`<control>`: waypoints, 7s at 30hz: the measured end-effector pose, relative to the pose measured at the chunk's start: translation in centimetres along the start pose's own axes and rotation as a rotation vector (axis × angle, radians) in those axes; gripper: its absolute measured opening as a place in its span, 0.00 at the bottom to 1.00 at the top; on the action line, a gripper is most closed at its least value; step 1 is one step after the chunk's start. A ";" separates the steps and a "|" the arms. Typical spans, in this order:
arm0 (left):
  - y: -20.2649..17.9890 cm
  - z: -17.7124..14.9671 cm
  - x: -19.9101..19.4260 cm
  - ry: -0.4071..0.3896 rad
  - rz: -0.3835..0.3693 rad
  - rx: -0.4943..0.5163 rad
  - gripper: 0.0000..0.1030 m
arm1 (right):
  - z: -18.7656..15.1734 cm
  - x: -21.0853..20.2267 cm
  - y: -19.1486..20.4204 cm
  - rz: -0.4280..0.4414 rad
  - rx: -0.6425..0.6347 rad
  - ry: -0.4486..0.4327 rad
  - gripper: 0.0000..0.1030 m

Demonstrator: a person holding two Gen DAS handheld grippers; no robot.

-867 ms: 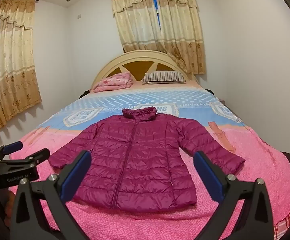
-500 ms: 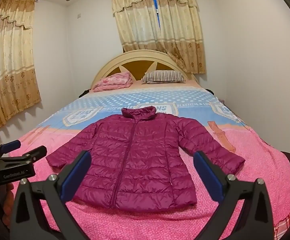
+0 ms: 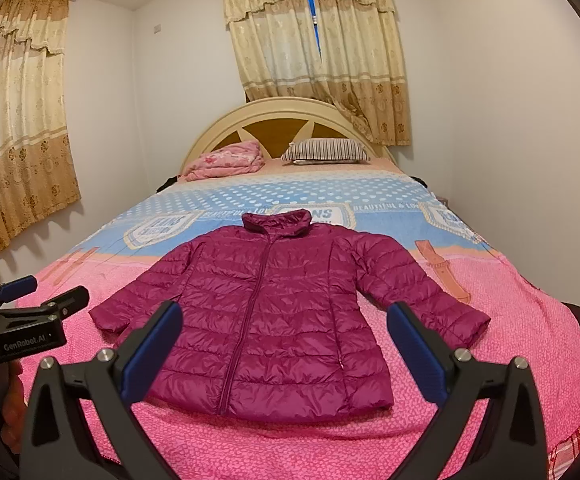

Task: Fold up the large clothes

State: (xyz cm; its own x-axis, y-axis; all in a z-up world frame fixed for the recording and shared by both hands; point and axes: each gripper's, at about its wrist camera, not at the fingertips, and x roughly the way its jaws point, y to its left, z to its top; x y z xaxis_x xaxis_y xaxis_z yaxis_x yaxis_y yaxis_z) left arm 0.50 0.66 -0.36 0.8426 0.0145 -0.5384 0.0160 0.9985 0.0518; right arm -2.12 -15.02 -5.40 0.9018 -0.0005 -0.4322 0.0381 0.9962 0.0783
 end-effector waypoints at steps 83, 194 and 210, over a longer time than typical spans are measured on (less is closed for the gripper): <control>2.1 1.4 10.9 0.065 0.067 -0.027 0.99 | -4.2 10.1 -15.6 -0.233 0.278 0.198 1.00; -4.9 8.3 35.7 0.257 -0.054 0.127 0.12 | -4.8 30.1 -7.9 -0.029 -0.145 0.413 0.83; -2.8 11.0 32.3 0.034 0.161 0.091 0.85 | -0.9 30.3 -12.5 -0.026 -0.050 0.402 0.59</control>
State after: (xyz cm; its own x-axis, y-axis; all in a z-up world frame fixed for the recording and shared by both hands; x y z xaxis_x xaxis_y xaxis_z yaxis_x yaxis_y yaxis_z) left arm 33.58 -2.29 -8.66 0.8198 0.1766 -0.5448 -0.0676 0.9745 0.2141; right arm 24.35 -27.37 -20.30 0.6601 -0.0019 -0.7512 0.0288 0.9993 0.0227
